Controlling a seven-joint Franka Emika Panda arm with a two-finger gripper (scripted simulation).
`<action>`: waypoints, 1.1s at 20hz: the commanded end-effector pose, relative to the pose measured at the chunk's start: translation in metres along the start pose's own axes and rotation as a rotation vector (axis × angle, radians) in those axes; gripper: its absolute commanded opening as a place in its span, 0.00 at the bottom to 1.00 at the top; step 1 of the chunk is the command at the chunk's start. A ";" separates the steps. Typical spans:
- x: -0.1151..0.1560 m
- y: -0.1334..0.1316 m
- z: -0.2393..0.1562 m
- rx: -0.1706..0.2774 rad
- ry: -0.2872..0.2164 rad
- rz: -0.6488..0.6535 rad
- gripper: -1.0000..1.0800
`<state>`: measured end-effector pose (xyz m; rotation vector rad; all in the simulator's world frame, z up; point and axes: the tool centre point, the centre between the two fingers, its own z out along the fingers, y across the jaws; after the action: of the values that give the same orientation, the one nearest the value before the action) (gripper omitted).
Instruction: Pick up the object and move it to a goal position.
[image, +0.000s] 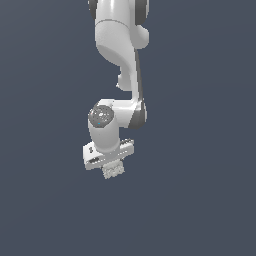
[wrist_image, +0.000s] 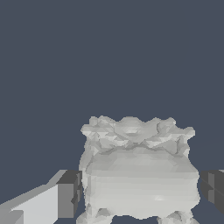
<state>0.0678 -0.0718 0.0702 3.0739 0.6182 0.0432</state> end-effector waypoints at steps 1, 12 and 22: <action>-0.004 0.005 -0.006 0.000 -0.001 0.002 0.00; -0.053 0.055 -0.072 0.007 -0.014 0.005 0.00; -0.087 0.095 -0.123 0.011 -0.025 0.007 0.00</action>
<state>0.0225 -0.1889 0.1872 3.0822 0.6059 0.0052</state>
